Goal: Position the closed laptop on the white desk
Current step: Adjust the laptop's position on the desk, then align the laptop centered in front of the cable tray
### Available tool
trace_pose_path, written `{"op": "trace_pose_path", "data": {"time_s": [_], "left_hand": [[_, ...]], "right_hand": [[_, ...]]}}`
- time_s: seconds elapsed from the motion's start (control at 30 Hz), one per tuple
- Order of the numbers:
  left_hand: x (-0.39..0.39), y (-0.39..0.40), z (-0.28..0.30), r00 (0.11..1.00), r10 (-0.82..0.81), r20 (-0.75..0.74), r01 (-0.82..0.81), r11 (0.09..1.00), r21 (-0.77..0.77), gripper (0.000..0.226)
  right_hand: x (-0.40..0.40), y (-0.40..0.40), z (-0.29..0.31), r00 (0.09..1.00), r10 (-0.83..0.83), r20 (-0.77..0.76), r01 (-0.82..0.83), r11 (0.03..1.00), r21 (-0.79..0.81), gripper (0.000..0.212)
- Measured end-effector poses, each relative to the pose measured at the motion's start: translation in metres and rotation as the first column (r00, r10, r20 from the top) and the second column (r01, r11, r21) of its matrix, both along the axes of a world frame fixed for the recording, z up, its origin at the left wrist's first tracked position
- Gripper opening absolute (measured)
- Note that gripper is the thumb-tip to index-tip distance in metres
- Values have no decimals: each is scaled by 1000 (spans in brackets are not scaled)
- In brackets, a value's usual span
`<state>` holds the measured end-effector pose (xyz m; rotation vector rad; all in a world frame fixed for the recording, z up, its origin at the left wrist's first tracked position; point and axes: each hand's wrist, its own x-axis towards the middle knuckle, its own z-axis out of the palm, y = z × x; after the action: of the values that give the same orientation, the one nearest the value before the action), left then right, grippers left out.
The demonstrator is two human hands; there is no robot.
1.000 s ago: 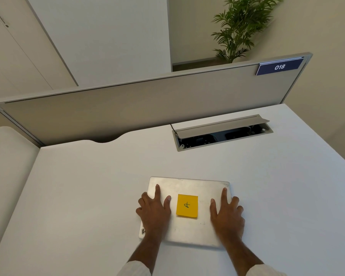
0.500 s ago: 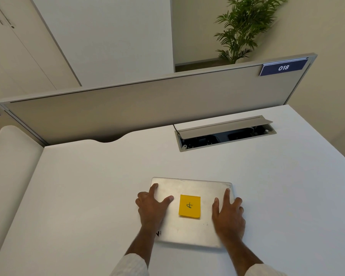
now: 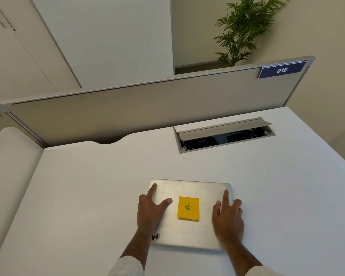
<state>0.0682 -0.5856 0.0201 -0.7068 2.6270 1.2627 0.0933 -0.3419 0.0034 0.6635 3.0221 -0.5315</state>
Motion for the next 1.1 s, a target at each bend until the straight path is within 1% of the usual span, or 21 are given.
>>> {"op": "trace_pose_path", "data": {"time_s": [0.5, 1.1], "left_hand": [[10, 4, 4, 999, 43, -26, -42, 999, 14, 91], [30, -14, 25, 978, 196, -76, -196, 981, 17, 90]], "right_hand": [[-9, 7, 10, 999, 54, -5, -54, 998, 36, 57], [-39, -10, 30, 968, 246, -54, -244, 969, 33, 60]]}}
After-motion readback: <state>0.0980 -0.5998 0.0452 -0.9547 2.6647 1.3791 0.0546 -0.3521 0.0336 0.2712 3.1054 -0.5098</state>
